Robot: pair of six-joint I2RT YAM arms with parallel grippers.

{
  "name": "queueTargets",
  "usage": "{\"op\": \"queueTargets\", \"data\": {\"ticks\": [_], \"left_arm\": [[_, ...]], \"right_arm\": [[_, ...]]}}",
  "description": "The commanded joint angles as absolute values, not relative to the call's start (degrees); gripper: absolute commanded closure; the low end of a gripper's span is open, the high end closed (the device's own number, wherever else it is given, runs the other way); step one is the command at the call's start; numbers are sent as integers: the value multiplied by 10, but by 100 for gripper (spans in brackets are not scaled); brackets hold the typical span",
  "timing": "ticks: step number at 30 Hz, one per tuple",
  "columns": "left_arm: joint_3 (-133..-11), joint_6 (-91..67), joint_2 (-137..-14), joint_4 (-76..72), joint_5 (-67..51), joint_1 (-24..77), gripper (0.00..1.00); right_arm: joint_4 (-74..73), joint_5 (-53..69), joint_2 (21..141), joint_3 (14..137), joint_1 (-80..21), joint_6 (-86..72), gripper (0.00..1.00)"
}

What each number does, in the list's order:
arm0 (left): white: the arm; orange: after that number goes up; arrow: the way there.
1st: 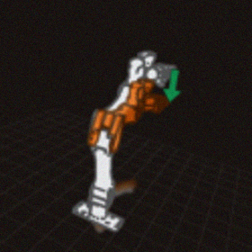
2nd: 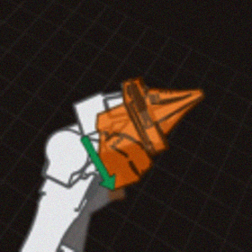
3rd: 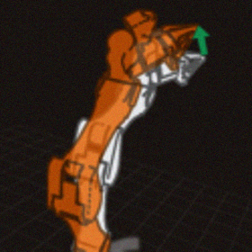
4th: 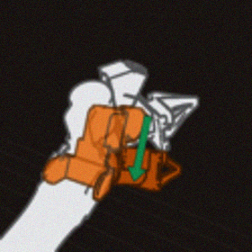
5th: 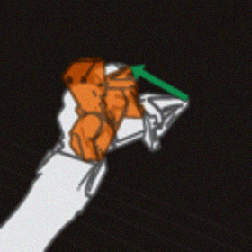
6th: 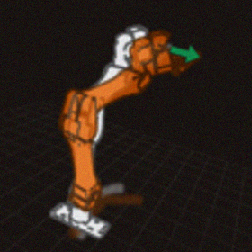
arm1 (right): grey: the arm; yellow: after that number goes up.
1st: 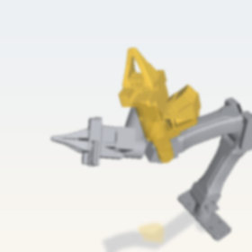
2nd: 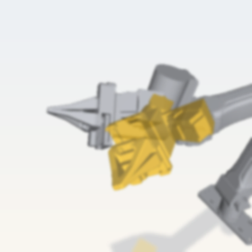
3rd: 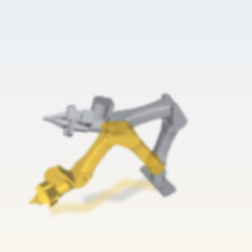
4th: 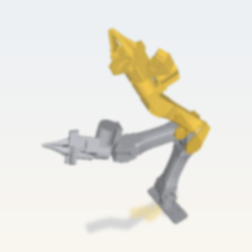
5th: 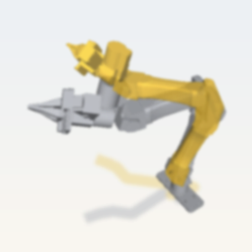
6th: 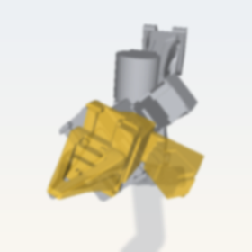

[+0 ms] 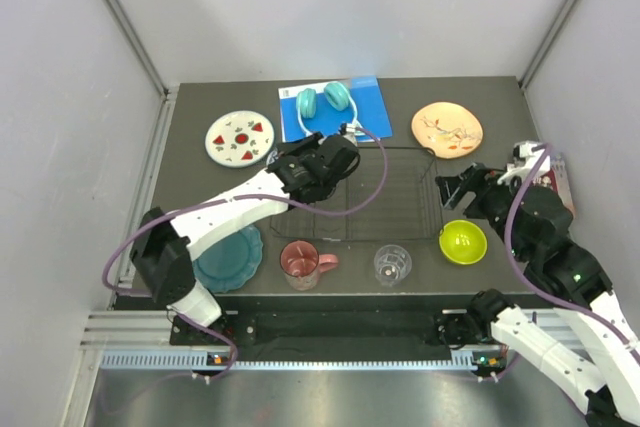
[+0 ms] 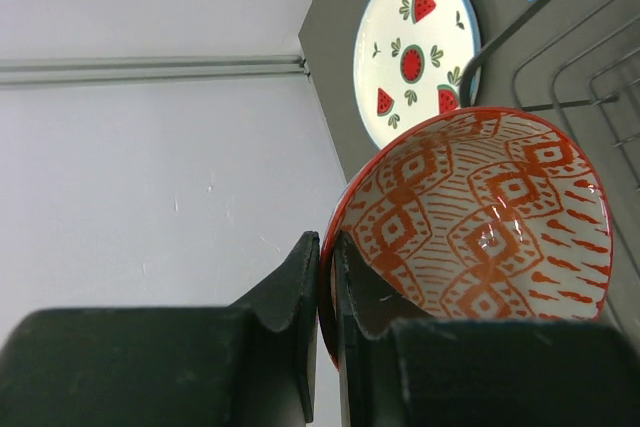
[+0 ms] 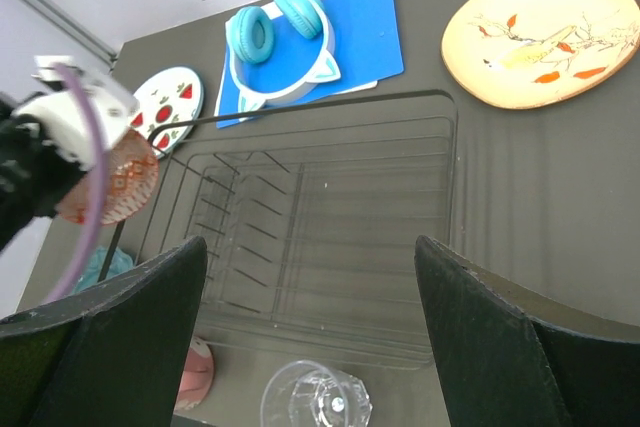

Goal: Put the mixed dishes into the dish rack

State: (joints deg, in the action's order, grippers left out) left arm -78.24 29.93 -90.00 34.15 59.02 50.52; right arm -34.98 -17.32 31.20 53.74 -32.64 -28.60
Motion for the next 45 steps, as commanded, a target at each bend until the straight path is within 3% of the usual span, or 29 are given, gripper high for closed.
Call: {"op": "queueTargets", "data": {"ticks": [1, 21, 40, 41, 42, 43, 44, 45], "left_arm": [[-802, 294, -924, 289, 648, 519, 100], [-787, 290, -1030, 217, 678, 514, 100], [-809, 214, -1113, 299, 657, 490, 99], [-813, 211, -1112, 303, 656, 490, 50], [-817, 212, -1109, 304, 656, 490, 38], [-820, 215, -1107, 306, 657, 490, 9], [-823, 216, -1105, 306, 657, 490, 1], [-830, 216, -1097, 312, 657, 490, 1]], "right_arm": [[-354, -178, 289, 563, -331, -297, 16], [-407, -175, 242, 580, -331, -310, 15], [-409, -168, 247, 589, -331, -316, 13], [-408, -167, 248, 589, -331, -315, 13], [-408, -168, 250, 589, -331, -315, 13], [-408, -166, 250, 589, -331, -314, 13], [-408, -163, 250, 590, -331, -313, 12], [-409, -162, 253, 590, -332, -312, 12]]}}
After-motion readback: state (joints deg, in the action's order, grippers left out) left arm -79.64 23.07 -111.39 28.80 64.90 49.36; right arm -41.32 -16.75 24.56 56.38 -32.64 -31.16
